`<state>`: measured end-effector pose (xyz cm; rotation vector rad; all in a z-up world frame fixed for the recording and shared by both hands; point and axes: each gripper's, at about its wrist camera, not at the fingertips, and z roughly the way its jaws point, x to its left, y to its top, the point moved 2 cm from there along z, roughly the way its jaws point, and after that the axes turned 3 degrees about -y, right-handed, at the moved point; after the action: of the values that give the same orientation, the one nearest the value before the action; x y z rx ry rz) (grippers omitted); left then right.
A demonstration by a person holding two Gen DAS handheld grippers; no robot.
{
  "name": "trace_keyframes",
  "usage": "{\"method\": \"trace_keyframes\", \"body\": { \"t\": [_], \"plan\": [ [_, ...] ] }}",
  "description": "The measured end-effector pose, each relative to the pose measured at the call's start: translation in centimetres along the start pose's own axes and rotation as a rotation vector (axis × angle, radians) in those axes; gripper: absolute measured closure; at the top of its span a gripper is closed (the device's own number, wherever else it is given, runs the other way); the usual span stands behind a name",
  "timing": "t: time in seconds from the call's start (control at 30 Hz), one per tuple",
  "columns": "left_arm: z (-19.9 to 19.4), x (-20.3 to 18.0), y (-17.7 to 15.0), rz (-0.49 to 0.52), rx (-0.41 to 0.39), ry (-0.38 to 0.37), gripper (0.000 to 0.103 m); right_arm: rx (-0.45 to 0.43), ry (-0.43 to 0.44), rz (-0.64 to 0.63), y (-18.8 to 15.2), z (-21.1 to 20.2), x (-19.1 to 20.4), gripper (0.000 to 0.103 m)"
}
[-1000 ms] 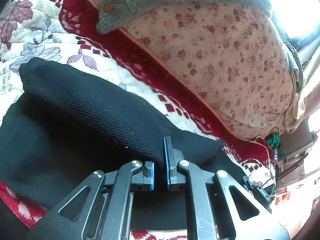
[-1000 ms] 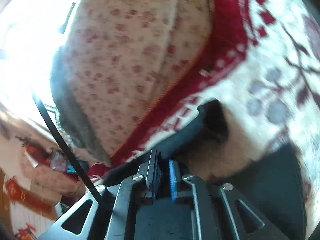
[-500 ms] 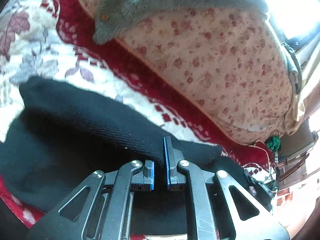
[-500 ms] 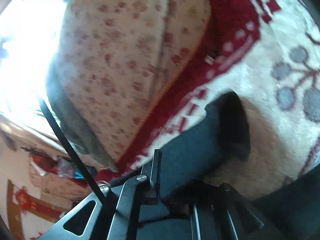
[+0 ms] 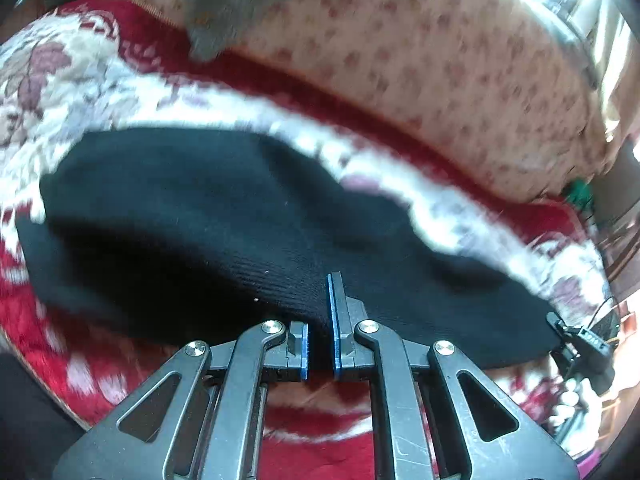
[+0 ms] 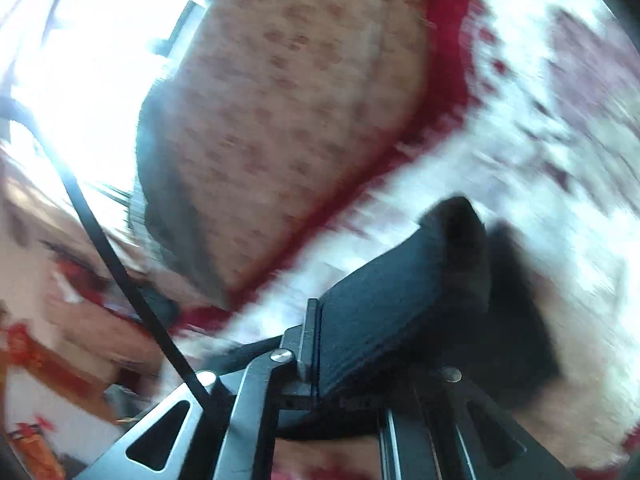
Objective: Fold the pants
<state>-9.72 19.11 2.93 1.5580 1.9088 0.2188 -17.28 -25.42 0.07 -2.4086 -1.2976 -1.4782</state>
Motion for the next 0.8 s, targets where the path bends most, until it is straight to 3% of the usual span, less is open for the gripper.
{"method": "trace_keyframes", "body": {
  "t": [0.1,0.17,0.27,0.53,0.63,0.73,0.8],
  "plan": [
    [0.0,0.5,-0.7,-0.011,-0.02,0.002,0.096,0.001,0.013,0.079,-0.8,0.3,-2.1,0.096],
    [-0.2,0.3,-0.7,-0.006,-0.033,0.006,0.096,-0.026,-0.007,0.086,-0.3,-0.3,-2.1,0.087],
    [0.0,0.1,-0.6,0.0,-0.039,0.022,0.096,-0.054,-0.034,0.069,0.6,-0.8,-2.0,0.086],
    [0.5,-0.1,-0.8,-0.025,-0.06,0.029,0.096,-0.166,-0.177,-0.168,2.4,-1.0,0.4,0.094],
    [0.3,-0.1,-1.1,-0.007,-0.067,0.028,0.096,-0.13,-0.293,-0.197,2.5,0.4,-0.8,0.094],
    [-0.6,0.4,-1.0,-0.008,-0.059,0.022,0.088,-0.158,-0.275,-0.126,2.3,-0.5,-1.8,0.094],
    [-1.5,1.1,-0.9,-0.02,-0.066,0.019,0.081,-0.175,-0.326,-0.096,2.6,-1.5,-2.1,0.091]
  ]
}}
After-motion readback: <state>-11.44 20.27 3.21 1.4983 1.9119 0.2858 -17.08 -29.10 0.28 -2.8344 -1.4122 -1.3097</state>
